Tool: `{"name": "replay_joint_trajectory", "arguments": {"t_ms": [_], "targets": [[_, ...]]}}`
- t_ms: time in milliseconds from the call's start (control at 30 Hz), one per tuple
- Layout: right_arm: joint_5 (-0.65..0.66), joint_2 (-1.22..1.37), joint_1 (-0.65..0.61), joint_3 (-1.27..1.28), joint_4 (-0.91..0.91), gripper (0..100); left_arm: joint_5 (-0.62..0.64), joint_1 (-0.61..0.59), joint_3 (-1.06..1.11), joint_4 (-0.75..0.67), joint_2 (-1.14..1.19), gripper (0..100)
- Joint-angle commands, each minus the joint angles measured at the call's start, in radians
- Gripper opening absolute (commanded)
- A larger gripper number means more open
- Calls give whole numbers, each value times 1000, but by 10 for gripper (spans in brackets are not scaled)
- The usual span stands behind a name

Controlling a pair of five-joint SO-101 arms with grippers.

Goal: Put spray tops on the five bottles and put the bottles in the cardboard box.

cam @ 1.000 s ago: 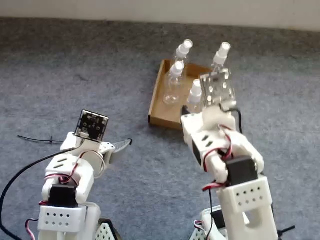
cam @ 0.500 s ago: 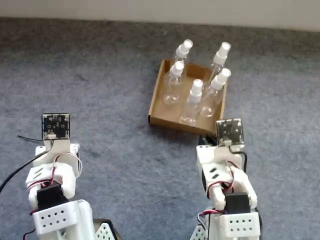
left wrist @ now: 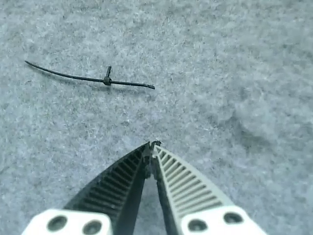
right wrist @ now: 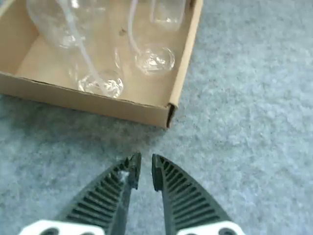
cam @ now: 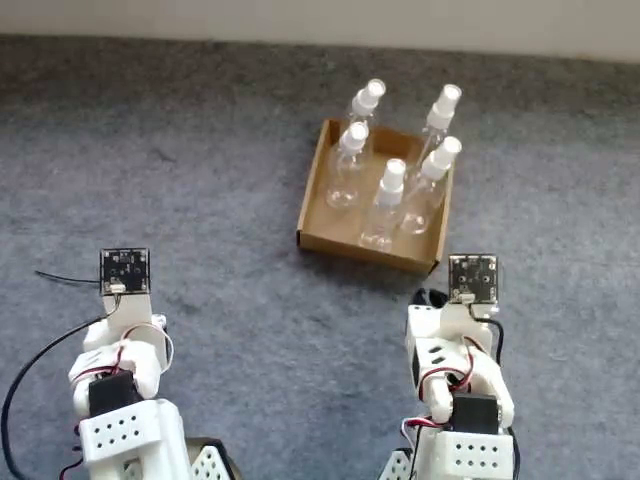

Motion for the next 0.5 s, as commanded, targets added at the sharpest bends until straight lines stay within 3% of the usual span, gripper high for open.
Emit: {"name": "replay_joint_trajectory", "arguments": {"t_ms": [0, 133, 467], "targets": [[5, 5, 44, 142, 105, 5, 3, -13, 25, 5, -8, 16], [5, 4, 48, 139, 206, 5, 3, -13, 25, 5, -8, 15], [5, 2, 48, 139, 213, 5, 3, -13, 25, 5, -8, 15]]}}
